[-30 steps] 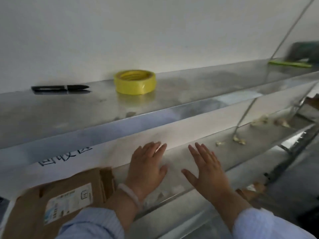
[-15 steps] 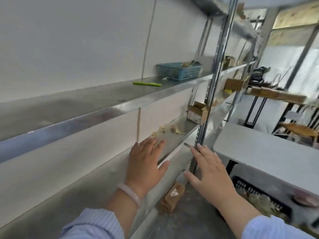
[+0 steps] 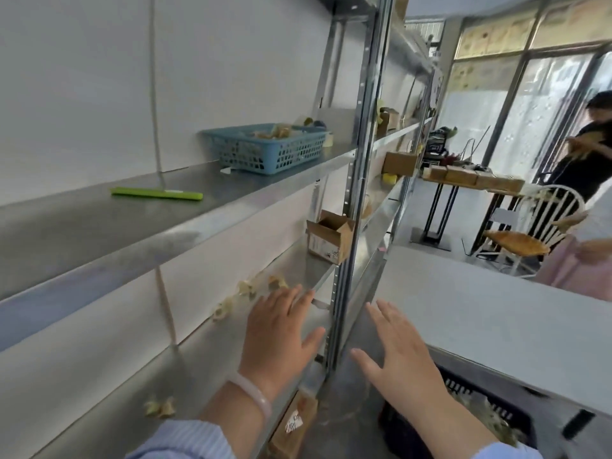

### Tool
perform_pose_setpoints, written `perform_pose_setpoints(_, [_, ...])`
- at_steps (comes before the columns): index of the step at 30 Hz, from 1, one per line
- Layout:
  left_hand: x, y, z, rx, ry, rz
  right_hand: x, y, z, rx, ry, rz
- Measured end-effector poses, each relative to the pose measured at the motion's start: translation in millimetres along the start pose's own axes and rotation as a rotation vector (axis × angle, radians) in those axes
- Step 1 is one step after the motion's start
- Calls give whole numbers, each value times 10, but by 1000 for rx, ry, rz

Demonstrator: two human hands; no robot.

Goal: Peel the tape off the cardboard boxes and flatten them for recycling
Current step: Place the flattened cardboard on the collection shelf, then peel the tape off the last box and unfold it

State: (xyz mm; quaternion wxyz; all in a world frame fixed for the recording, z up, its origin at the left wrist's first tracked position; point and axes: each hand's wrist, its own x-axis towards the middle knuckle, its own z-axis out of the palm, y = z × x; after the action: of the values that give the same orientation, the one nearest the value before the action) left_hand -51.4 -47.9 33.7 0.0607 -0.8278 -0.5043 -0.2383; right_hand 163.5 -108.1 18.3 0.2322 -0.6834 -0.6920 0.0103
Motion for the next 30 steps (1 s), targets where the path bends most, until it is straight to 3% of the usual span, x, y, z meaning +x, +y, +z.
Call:
perform_pose_setpoints(4, [552, -266, 349, -24, -54, -6, 717, 181, 182, -27, -45, 16])
perform_pose_setpoints(9, [1129, -554, 781, -34, -124, -32, 1431, 495, 380, 64, -68, 167])
perform_pose_setpoints(17, [1904, -675, 1427, -91, -189, -79, 2478, 914, 852, 120, -163, 201])
perform_pose_setpoints(25, [2881, -582, 2106, -247, -179, -316, 3828, 1549, 1051, 279, -256, 186])
perform_pose_setpoints(30, [3484, -495, 2407, -454, -72, -530, 4592, 1885, 1157, 589, -297, 355])
